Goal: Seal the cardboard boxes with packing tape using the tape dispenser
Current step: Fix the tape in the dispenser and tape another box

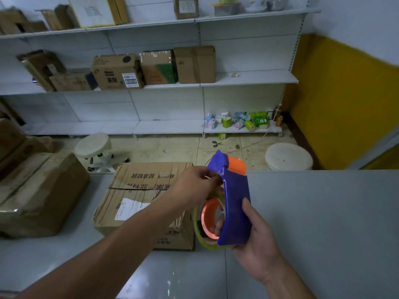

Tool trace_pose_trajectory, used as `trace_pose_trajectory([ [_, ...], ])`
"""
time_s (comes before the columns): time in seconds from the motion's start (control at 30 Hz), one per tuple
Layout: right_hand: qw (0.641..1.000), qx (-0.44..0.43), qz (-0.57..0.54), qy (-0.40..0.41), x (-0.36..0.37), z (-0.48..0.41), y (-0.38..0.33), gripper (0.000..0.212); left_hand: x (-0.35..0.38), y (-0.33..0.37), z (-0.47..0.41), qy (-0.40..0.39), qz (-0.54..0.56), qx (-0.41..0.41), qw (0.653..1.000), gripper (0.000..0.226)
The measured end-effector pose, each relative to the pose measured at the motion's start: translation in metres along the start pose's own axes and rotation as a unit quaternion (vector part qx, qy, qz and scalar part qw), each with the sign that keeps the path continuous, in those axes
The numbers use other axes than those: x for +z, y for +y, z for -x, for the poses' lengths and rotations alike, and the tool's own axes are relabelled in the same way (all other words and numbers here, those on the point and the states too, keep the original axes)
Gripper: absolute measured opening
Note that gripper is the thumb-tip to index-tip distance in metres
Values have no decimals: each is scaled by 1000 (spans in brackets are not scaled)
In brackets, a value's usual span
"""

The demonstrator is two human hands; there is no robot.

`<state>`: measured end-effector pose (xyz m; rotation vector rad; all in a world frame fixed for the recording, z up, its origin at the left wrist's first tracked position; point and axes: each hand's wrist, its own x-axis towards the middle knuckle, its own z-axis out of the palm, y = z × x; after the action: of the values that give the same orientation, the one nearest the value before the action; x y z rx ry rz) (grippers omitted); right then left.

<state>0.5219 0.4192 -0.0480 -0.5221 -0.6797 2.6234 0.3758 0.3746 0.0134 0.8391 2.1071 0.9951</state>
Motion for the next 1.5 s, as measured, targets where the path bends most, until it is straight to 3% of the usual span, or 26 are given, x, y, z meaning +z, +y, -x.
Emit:
trace_pose_trajectory([
  [0.23, 998, 4, 60, 9, 8, -4, -2, 53, -10, -5, -3, 53, 132, 4, 990, 18],
  [0.33, 998, -16, 63, 22, 15, -9, -3, 59, -7, -6, -3, 78, 190, 5, 979, 18],
  [0.63, 994, -41, 74, 74, 21, -16, 3, 43, 2, -23, -11, 96, 187, -11, 978, 19],
  [0.87, 993, -43, 100, 38, 46, -38, -3, 33, -22, -17, -15, 142, 272, -1, 952, 19],
  [1.03, 990, -55, 122, 30, 66, -58, 5, 40, -49, -22, -21, 151, 280, -7, 948, 16],
  [1.2, 988, -78, 131, 13, 89, -74, 10, 26, -77, -31, -24, 172, 343, -77, 920, 15],
  [1.27, 985, -72, 157, 0, 97, -78, 8, 29, -95, -27, -26, 159, 360, -55, 918, 13],
  [1.4, 974, -57, 209, -60, 113, -88, 7, 61, -126, -25, -23, 136, 355, -18, 925, 26],
  [1.5, 961, -48, 258, -89, 122, -94, 10, 66, -142, -38, -22, 136, 370, -16, 919, 10],
])
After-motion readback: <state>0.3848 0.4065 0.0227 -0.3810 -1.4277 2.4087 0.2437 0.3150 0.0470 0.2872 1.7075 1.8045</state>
